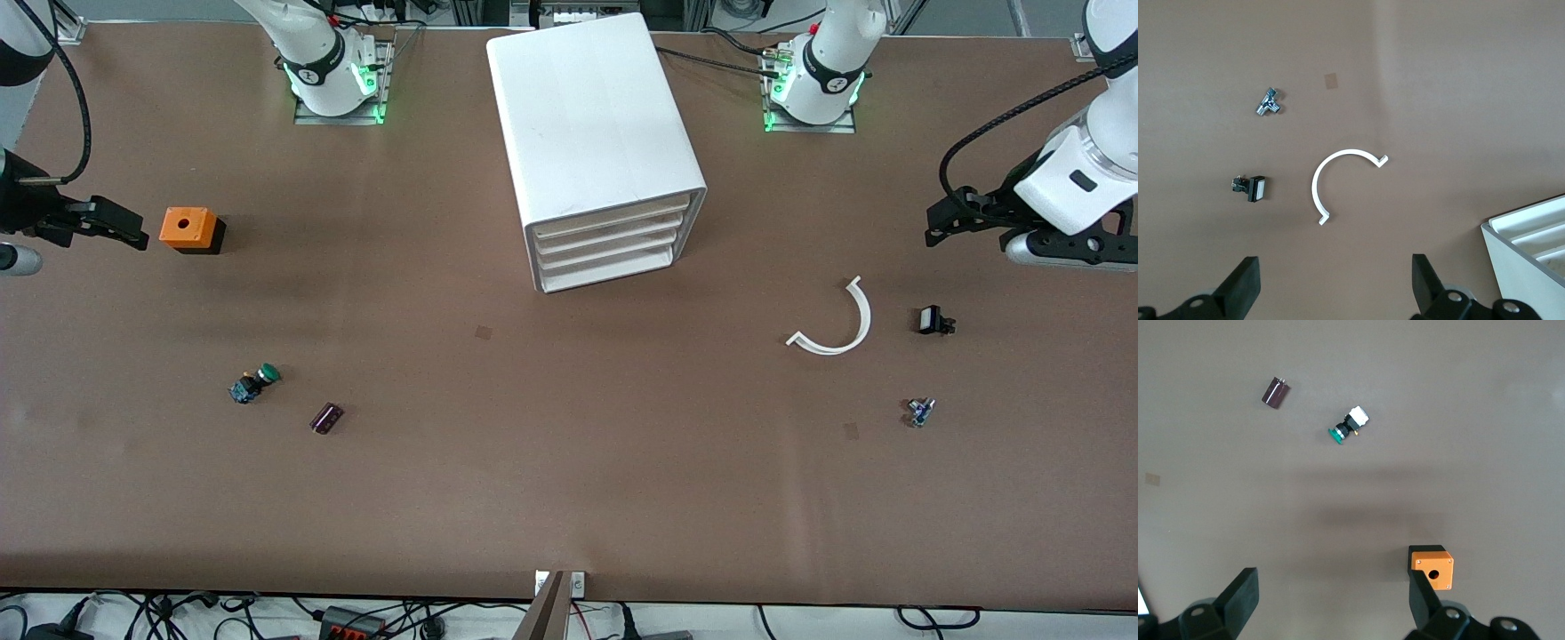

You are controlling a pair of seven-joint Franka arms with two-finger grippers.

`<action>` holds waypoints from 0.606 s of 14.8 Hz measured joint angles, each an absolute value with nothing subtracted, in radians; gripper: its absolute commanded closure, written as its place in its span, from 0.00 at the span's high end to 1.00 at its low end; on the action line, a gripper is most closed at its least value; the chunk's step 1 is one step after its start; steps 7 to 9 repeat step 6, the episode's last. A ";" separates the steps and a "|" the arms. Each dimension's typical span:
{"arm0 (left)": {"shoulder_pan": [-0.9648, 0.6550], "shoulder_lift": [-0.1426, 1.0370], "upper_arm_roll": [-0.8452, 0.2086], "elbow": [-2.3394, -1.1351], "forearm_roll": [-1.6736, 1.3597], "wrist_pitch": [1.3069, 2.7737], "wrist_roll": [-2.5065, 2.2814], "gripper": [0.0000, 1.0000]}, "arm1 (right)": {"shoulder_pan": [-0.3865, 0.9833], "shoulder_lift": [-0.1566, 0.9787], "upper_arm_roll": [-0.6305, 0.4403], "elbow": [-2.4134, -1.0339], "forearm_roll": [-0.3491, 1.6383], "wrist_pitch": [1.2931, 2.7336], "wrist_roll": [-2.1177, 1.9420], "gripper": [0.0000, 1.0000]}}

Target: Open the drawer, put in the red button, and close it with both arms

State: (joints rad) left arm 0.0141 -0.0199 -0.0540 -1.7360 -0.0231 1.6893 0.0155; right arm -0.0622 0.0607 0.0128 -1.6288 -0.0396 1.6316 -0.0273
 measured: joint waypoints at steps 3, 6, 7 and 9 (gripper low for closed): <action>0.013 -0.025 -0.053 -1.747 -0.022 1.689 0.015 1.00 | -0.062 0.020 0.013 -1.693 -0.040 1.676 -0.027 1.00; 0.013 -0.028 -0.053 -1.749 -0.022 1.690 0.015 1.00 | -0.062 -0.025 0.013 -1.741 -0.040 1.691 -0.030 1.00; 0.013 -0.028 -0.053 -1.749 -0.022 1.690 0.015 1.00 | -0.062 -0.025 0.013 -1.741 -0.040 1.691 -0.030 1.00; 0.013 -0.028 -0.053 -1.749 -0.022 1.690 0.015 1.00 | -0.062 -0.025 0.013 -1.741 -0.040 1.691 -0.030 1.00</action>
